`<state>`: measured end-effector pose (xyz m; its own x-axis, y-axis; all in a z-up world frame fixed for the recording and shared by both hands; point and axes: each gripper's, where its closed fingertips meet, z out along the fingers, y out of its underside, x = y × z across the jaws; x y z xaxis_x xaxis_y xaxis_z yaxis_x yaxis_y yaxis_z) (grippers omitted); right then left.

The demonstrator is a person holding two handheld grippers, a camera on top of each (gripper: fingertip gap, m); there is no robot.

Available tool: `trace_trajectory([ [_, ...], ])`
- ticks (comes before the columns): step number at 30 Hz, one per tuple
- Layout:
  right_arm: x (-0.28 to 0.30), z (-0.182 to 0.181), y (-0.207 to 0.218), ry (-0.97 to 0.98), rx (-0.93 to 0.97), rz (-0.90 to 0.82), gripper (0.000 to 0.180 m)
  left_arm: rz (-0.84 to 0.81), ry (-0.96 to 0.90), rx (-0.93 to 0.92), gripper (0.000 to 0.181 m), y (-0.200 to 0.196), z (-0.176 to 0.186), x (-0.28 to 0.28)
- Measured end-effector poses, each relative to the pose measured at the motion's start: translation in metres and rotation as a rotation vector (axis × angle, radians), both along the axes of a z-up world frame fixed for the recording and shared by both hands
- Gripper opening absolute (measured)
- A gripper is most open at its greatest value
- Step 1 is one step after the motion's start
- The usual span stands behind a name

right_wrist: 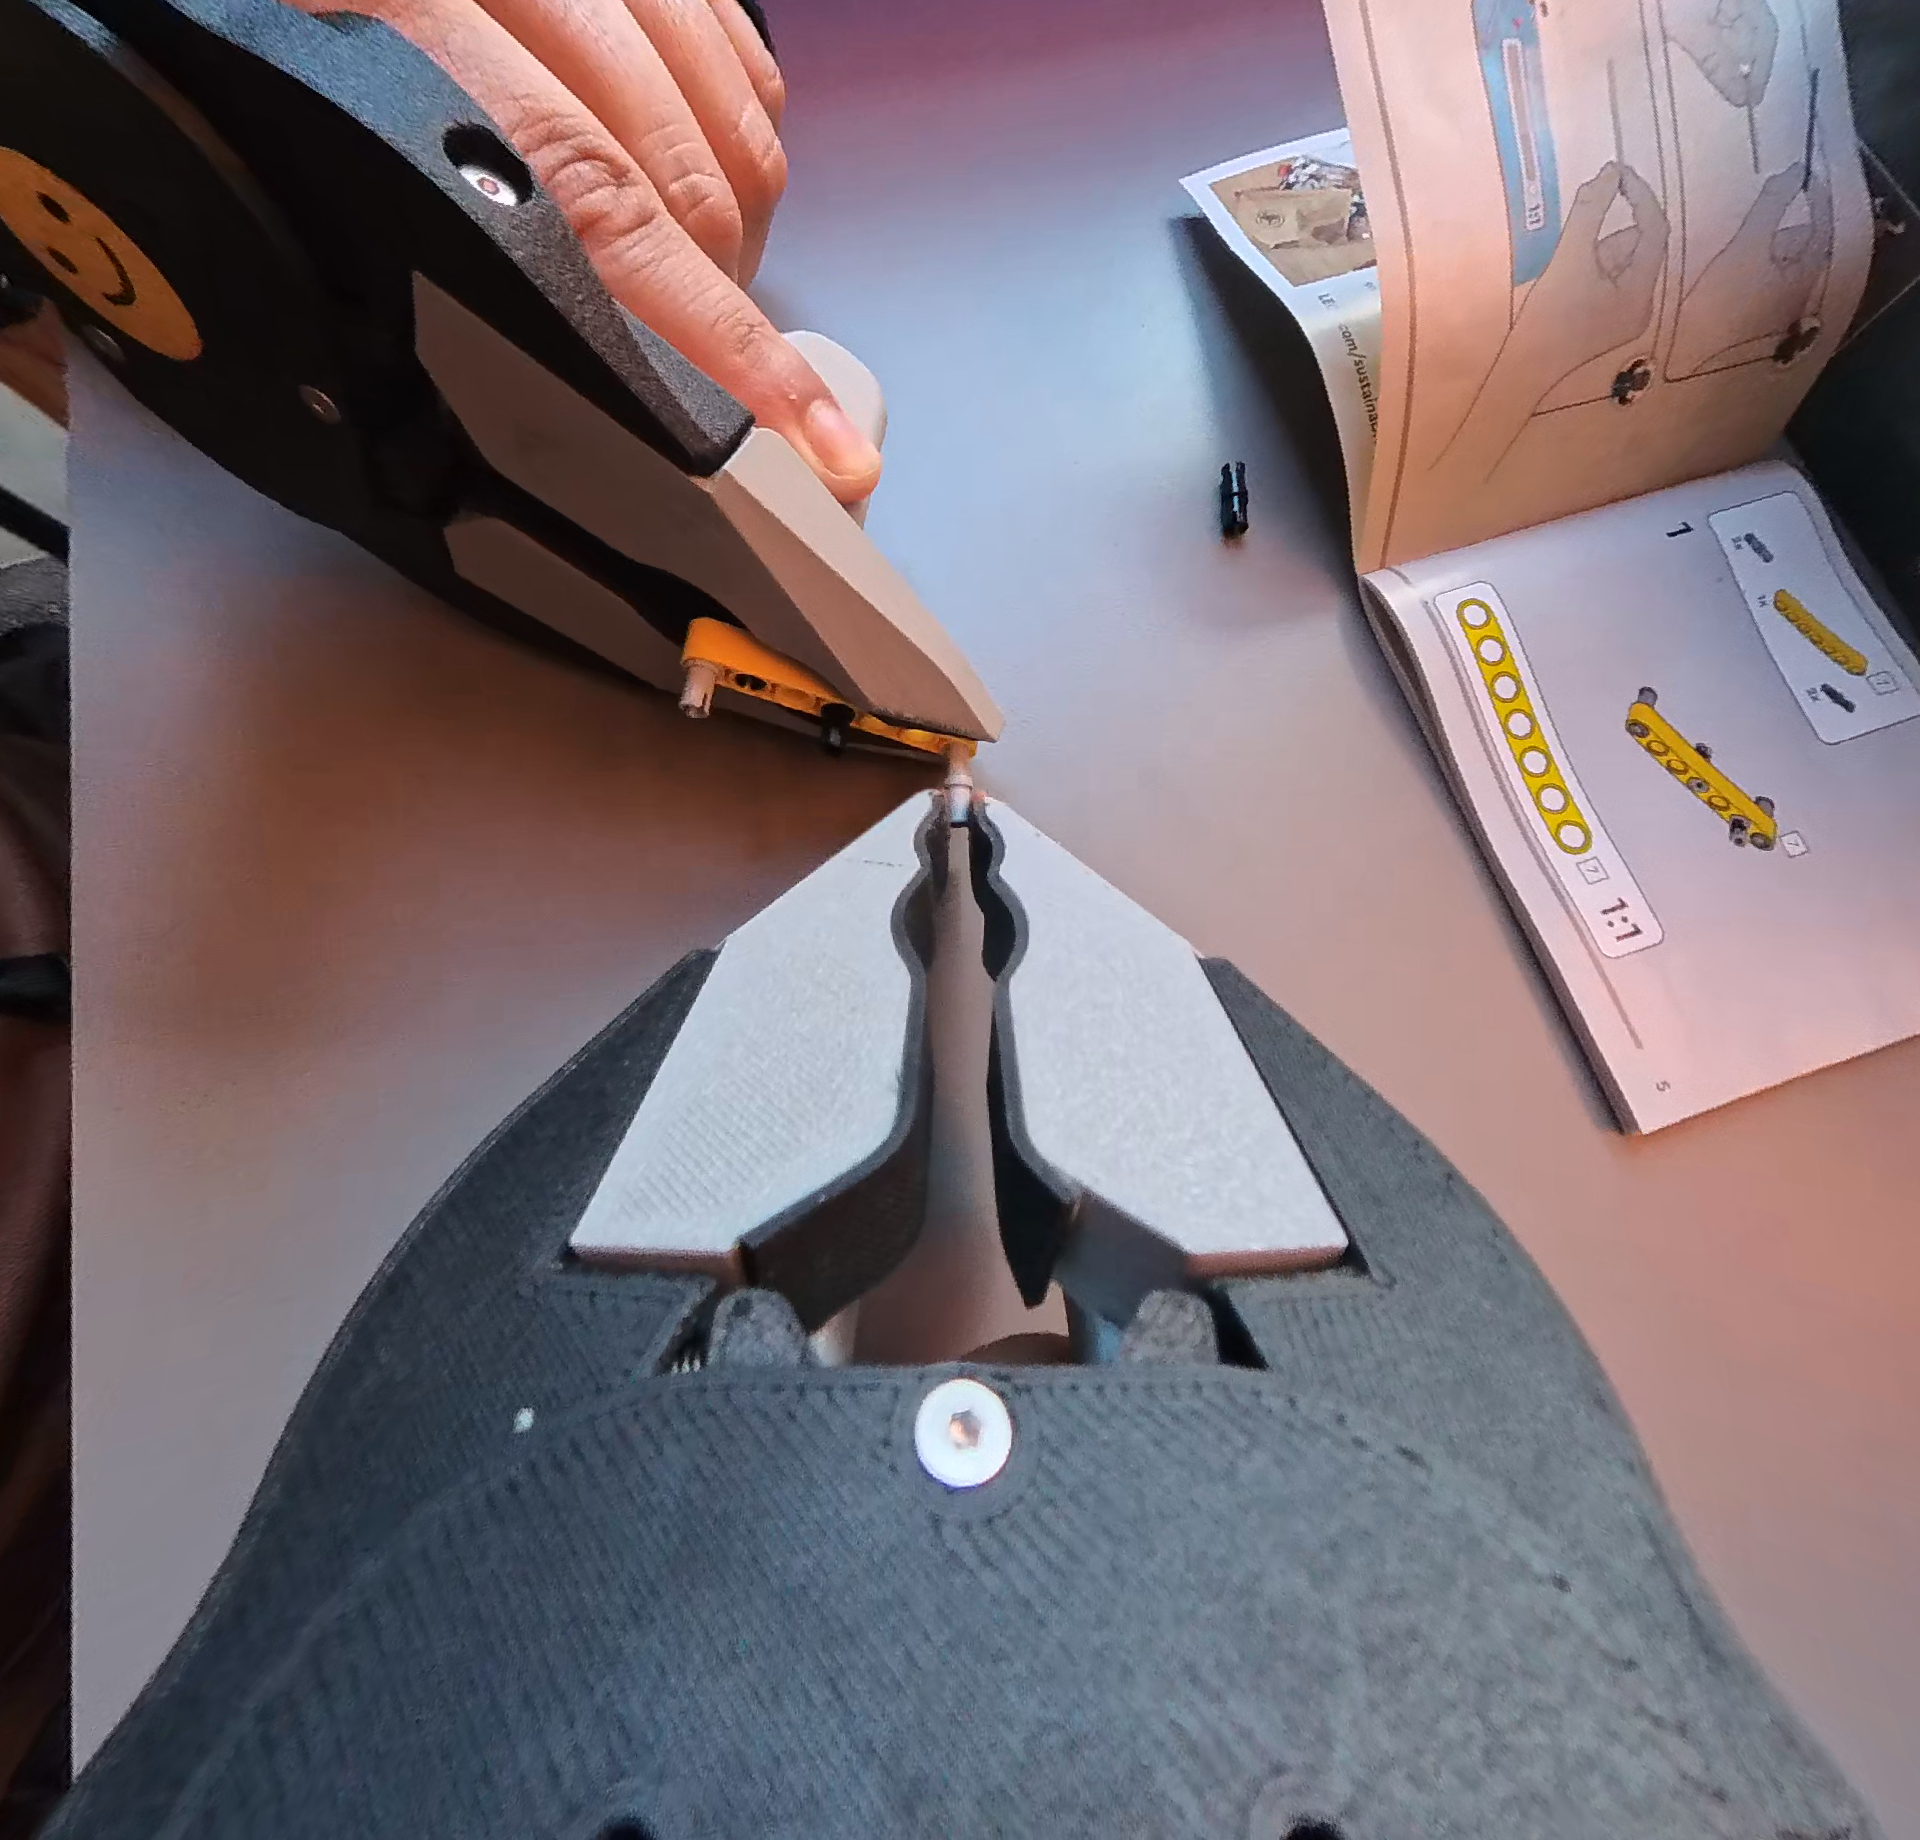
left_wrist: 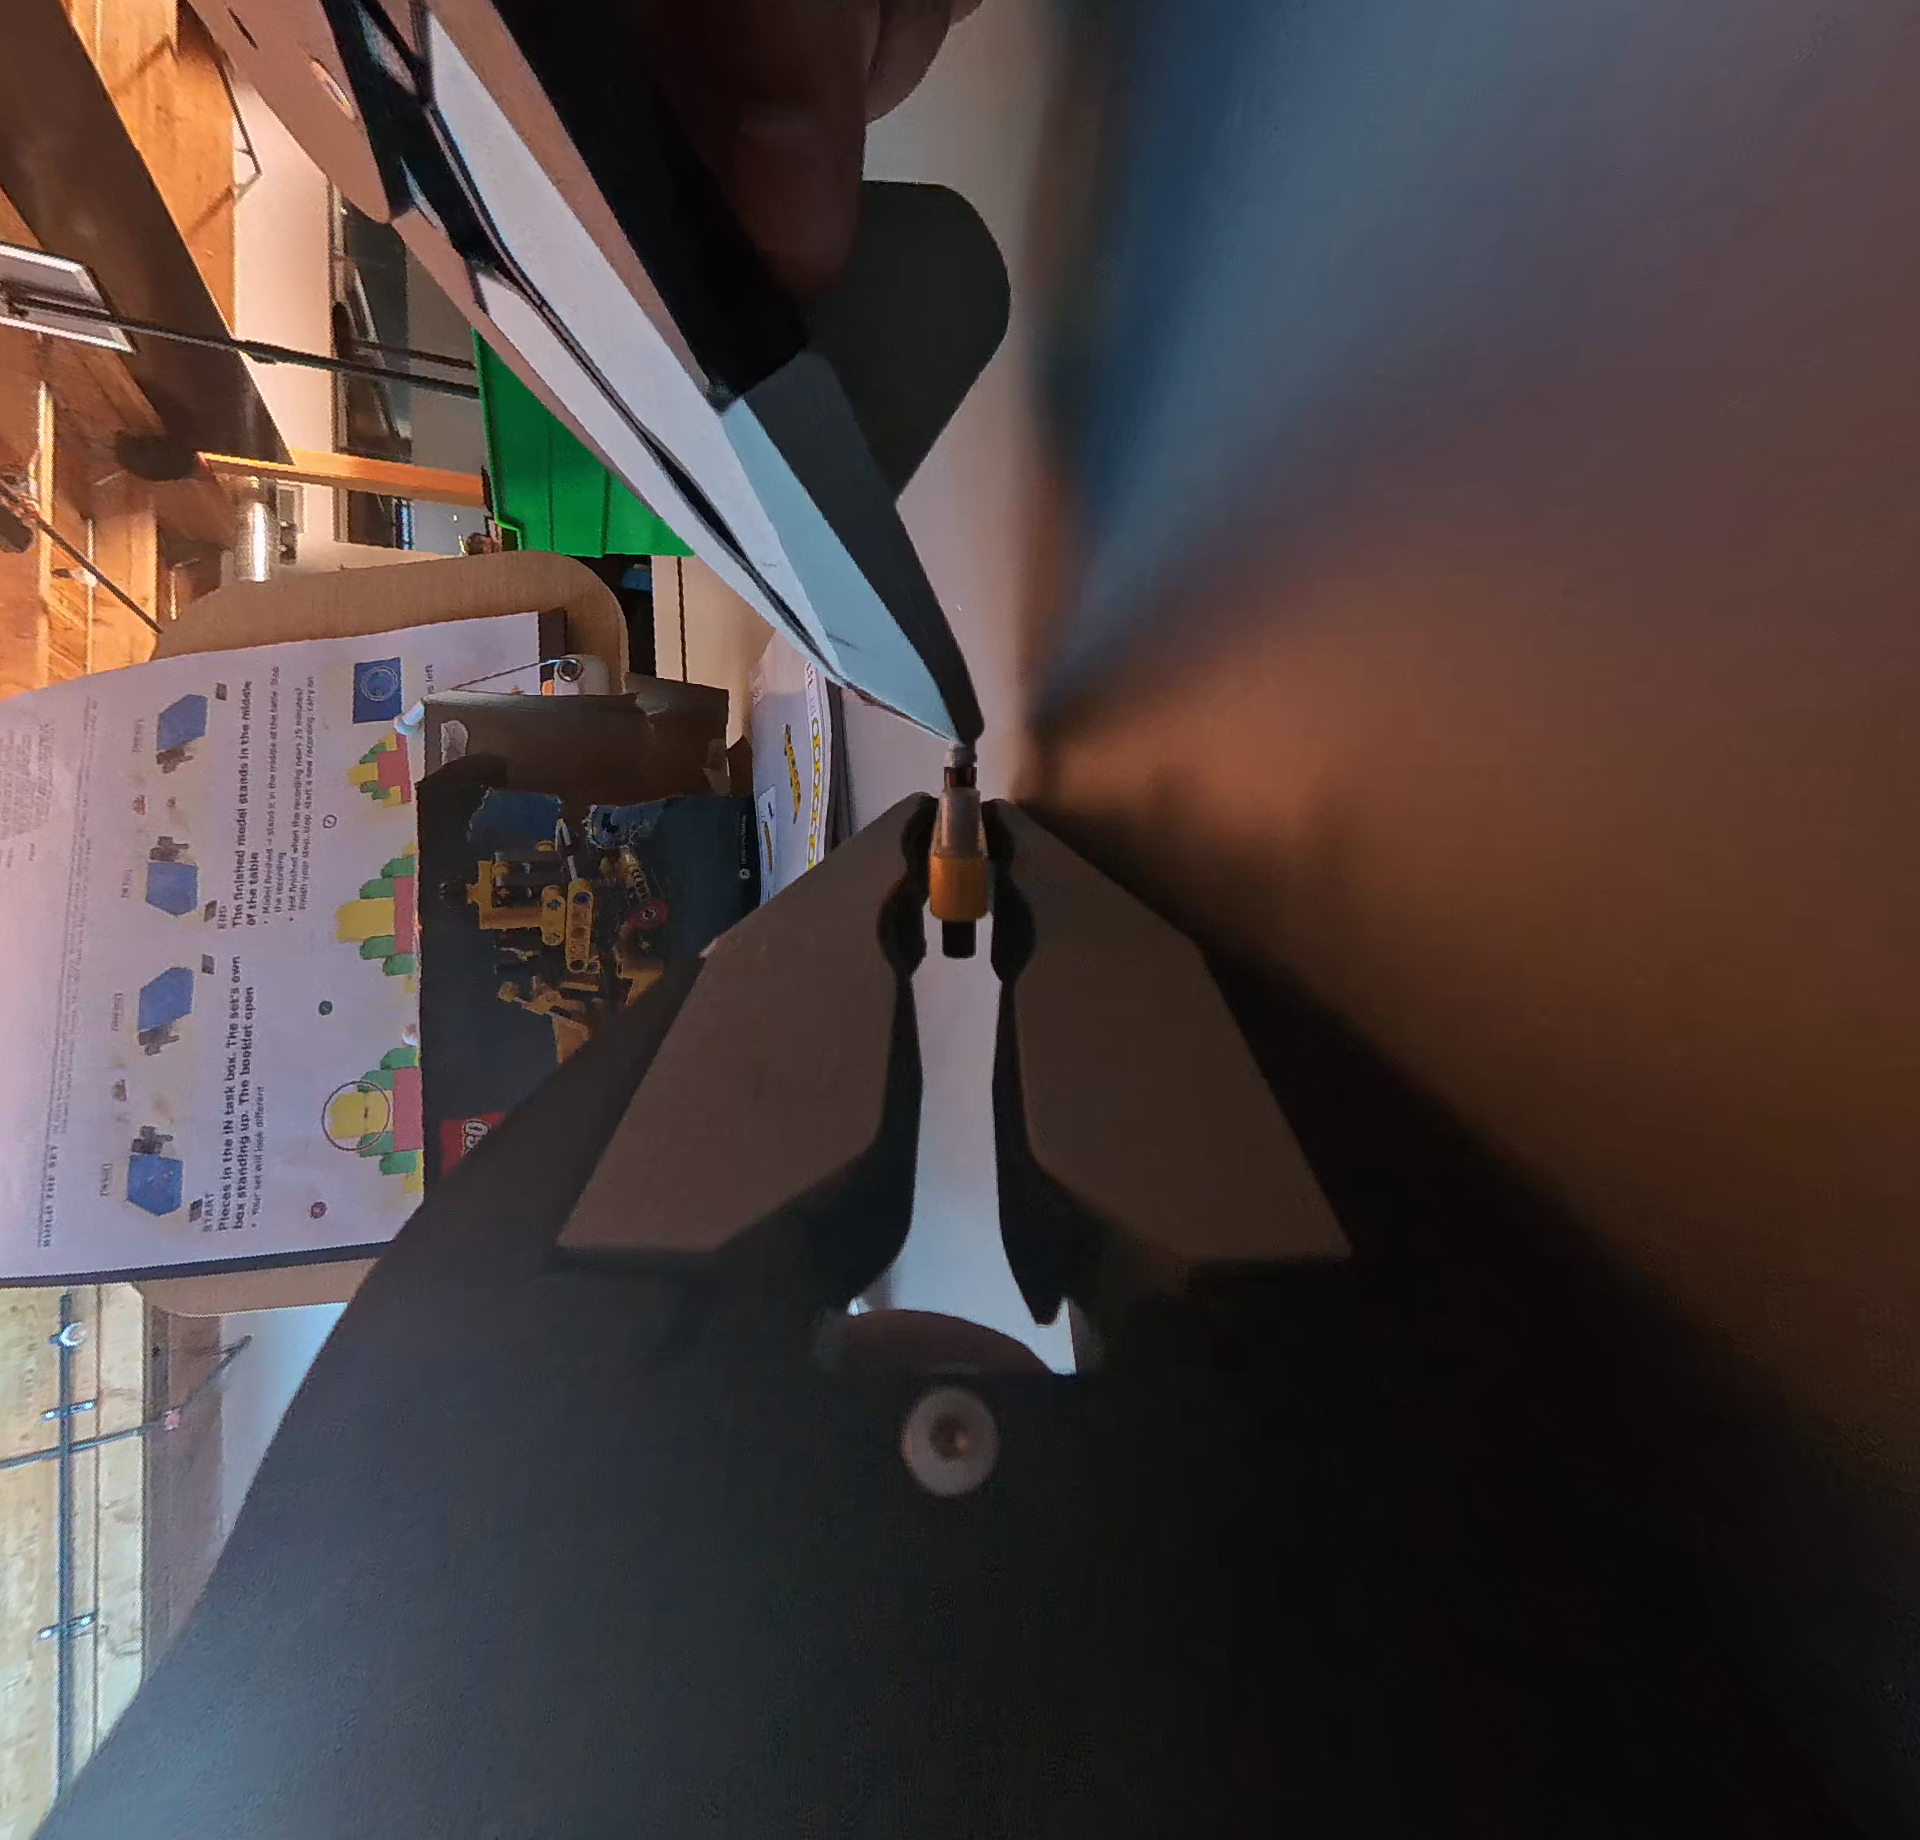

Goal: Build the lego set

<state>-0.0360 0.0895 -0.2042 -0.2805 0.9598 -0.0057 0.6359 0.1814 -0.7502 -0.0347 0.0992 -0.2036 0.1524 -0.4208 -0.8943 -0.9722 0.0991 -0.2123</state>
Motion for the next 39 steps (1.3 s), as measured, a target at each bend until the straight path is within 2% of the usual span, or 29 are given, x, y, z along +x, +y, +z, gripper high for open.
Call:
trace_trajectory([
  [5,-0.0006,-0.0008,-0.0002,-0.006,-0.024,-0.006,0.001,0.003,-0.010,-0.006,0.005,-0.0002,-0.0004,-0.0002],
  [11,-0.0004,0.0032,-0.0023,0.001,-0.152,-0.006,0.000,0.006,0.001,-0.009,0.005,-0.0011,-0.0008,-0.0005],
  [39,-0.0028,-0.0021,-0.0037,-0.050,-0.193,-0.022,0.000,0.016,-0.034,-0.035,0.005,-0.0035,-0.0026,-0.0018],
])
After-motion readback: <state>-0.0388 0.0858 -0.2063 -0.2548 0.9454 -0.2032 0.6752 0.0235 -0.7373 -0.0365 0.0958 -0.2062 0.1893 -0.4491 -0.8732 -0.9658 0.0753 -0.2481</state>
